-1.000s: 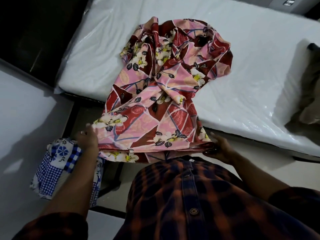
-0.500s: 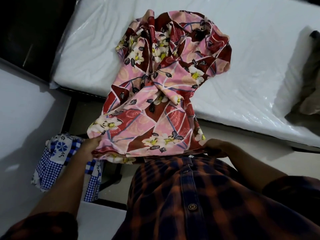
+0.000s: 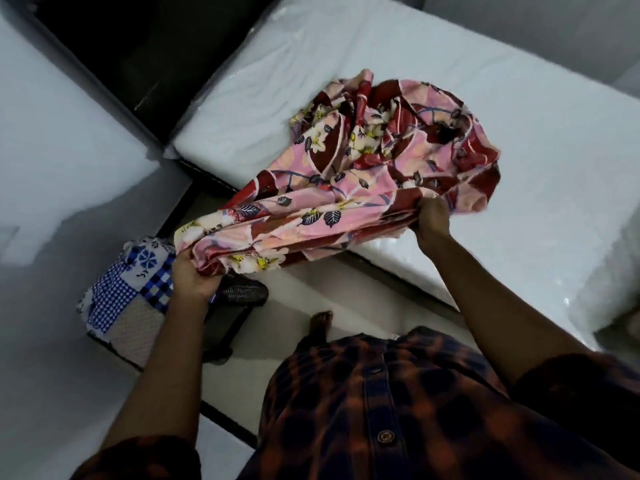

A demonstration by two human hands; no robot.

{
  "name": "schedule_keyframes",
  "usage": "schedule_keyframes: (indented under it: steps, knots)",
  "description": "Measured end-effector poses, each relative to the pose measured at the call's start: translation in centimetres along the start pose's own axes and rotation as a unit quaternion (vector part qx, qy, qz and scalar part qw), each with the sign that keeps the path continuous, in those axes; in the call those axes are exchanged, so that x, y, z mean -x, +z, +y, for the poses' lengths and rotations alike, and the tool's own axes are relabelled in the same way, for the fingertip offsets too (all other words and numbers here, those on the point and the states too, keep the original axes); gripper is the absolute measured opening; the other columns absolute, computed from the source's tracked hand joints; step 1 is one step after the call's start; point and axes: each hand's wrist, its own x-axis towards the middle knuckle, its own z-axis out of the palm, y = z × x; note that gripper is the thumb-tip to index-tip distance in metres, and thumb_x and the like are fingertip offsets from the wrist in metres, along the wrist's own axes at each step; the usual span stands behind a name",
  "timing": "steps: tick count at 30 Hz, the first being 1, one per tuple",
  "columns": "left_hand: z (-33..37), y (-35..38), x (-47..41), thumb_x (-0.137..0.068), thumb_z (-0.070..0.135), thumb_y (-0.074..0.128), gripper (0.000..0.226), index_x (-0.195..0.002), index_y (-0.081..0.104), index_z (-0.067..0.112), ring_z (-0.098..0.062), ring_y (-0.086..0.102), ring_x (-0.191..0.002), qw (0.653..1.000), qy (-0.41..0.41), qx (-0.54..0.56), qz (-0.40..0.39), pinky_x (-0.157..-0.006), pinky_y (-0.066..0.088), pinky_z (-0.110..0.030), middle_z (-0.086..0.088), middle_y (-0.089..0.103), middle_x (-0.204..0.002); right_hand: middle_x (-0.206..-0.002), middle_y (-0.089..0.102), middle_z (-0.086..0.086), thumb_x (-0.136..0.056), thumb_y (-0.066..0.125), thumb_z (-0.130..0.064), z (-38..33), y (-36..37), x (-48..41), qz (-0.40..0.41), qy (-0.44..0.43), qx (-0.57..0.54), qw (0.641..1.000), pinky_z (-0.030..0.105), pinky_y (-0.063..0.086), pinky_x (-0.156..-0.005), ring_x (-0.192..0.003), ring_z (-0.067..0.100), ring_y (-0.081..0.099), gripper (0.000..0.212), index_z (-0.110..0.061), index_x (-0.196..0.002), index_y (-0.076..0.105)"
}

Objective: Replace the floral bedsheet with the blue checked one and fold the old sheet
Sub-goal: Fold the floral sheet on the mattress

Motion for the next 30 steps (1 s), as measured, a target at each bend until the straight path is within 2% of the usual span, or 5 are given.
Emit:
schedule_keyframes:
  steps: [4, 10, 16, 21, 30]
  knots:
    - [-2.0, 1.7, 6.0, -0.057, 0.025, 0.069, 0.035, -0.084, 0.080, 0.007, -0.025, 0.074, -0.087, 0.988, 0.113, 0.102, 0.018, -0.073, 0.055, -0.032, -0.011, 0.077, -0.095, -0.081, 0.051, 0.005, -0.087, 0.039, -0.016, -3.7, 2.1, 0.0, -0.085, -0.185, 0.111, 0.973, 0.031, 0.039, -0.065, -0.074, 0.018, 0.048, 0.014, -0.010, -0.087, 0.052]
    - [-10.7, -2.6, 13.7, -0.084, 0.034, 0.047, 0.048, -0.119, 0.070, 0.010, -0.037, 0.055, -0.126, 0.929, 0.216, 0.273, 0.128, -0.104, 0.043, -0.048, -0.016, 0.064, -0.131, -0.095, 0.057, 0.001, -0.084, 0.040, -0.017, -4.1, 1.5, 0.7, -0.236, -0.239, 0.112, 0.935, 0.029, 0.048, -0.073, -0.079, 0.009, 0.054, 0.041, -0.005, -0.121, 0.051]
    - [-21.8, -3.1, 26.9, -0.071, 0.023, 0.055, 0.071, -0.141, 0.052, 0.008, -0.033, 0.059, -0.122, 0.861, 0.323, 0.364, 0.150, -0.090, 0.054, -0.043, -0.016, 0.061, -0.135, -0.112, 0.065, 0.011, -0.084, 0.038, -0.015, -3.8, -3.3, 7.5, -0.305, -0.230, 0.063, 0.922, 0.035, 0.051, -0.092, -0.100, 0.022, 0.062, 0.051, 0.003, -0.128, 0.054]
    - [-28.4, -2.1, 38.3, -0.061, 0.017, 0.053, 0.021, -0.067, 0.071, 0.008, -0.025, 0.073, -0.069, 0.782, 0.382, 0.443, 0.212, -0.078, 0.058, -0.033, -0.008, 0.072, -0.072, -0.100, 0.062, 0.006, -0.096, 0.040, -0.004, -3.8, -7.6, 15.3, -0.375, -0.281, 0.051, 0.882, 0.029, 0.048, -0.084, -0.089, 0.014, 0.060, 0.025, -0.002, -0.113, 0.057]
    - [-36.2, -2.9, 53.1, -0.064, 0.011, 0.043, 0.009, -0.057, 0.048, 0.011, -0.018, 0.057, -0.045, 0.679, 0.495, 0.534, 0.095, -0.057, 0.055, -0.024, -0.003, 0.051, -0.042, -0.083, 0.066, 0.004, -0.088, 0.043, -0.007, -2.9, -14.3, 26.6, -0.436, -0.255, -0.048, 0.862, 0.032, 0.049, -0.073, -0.078, 0.016, 0.061, 0.022, -0.018, -0.084, 0.063]
